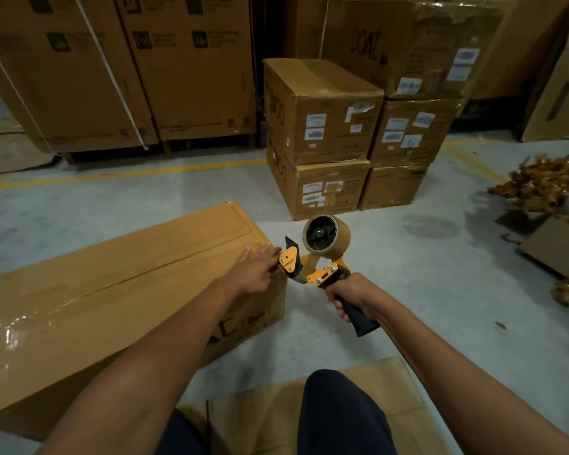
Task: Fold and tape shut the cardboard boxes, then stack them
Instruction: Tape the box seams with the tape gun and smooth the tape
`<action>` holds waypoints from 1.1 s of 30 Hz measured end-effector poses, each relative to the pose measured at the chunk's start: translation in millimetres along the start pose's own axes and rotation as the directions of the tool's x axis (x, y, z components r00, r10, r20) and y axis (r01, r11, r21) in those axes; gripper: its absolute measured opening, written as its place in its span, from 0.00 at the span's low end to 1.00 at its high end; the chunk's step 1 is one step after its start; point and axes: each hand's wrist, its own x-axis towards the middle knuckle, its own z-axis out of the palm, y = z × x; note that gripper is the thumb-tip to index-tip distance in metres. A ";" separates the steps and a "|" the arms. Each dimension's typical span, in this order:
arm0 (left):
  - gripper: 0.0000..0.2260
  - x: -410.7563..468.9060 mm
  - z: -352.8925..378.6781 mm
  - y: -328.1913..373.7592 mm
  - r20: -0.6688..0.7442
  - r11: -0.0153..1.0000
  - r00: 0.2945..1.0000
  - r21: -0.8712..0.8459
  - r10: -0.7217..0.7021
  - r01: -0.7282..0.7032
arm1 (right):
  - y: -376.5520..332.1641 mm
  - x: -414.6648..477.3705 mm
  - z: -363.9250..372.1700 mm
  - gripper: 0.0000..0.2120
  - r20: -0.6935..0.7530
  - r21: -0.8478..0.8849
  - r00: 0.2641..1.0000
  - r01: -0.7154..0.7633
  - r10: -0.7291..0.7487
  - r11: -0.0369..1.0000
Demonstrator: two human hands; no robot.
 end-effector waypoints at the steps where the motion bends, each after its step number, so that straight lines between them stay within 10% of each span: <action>1: 0.34 0.7 1.9 -2.0 -0.007 1.000 1.000 0.018 0.003 -0.003 | 1.2 -0.9 0.0 0.04 -0.003 -0.002 1.000 0.005 -0.005 1.000; 33: 0.29 -8.4 14.8 2.9 -0.079 0.986 0.997 0.169 0.008 0.005 | -7.5 1.6 -5.8 0.03 -0.089 -0.204 0.996 -0.030 0.012 0.978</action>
